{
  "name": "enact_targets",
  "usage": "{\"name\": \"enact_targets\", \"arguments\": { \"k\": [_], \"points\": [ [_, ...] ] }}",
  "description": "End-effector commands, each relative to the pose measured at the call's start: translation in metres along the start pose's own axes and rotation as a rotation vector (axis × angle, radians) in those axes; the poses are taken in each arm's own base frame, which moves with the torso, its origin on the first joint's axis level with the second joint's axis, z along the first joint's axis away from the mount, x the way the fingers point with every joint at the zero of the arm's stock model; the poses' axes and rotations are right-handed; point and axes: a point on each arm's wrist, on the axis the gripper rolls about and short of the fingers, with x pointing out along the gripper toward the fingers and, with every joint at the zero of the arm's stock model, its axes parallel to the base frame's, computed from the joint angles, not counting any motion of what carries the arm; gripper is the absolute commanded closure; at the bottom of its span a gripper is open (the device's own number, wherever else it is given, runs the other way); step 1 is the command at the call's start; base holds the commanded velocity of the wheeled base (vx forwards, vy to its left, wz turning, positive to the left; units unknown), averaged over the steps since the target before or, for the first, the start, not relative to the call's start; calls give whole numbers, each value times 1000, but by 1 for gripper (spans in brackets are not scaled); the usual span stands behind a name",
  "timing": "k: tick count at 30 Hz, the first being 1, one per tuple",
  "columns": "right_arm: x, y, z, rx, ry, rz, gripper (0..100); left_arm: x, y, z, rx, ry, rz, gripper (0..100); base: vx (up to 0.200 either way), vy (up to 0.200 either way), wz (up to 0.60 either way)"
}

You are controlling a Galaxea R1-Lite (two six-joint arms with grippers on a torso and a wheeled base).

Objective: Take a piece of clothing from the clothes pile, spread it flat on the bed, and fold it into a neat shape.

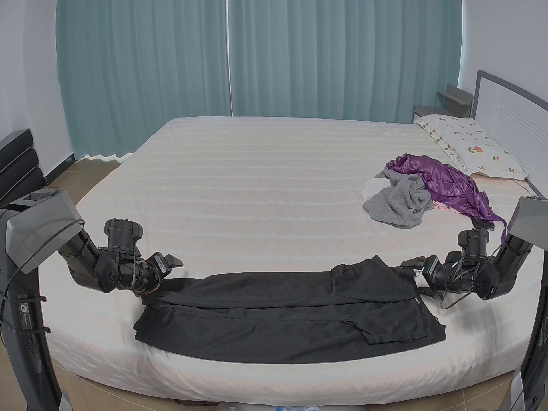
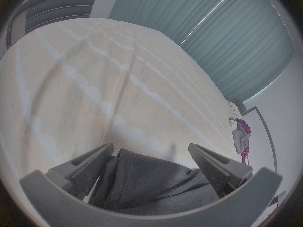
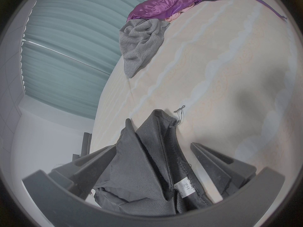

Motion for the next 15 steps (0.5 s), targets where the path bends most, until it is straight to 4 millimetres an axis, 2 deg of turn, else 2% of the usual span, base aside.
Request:
{"name": "enact_targets", "arguments": {
  "k": [1,15],
  "points": [
    [1,-1,-1,2,4,-2,0,2,1,-1,-2,7,5,100,0,0,0],
    [1,0,0,1,1,-1,0,-9,-1,14,-56,-48,-16,100,0,0,0]
  ]
}}
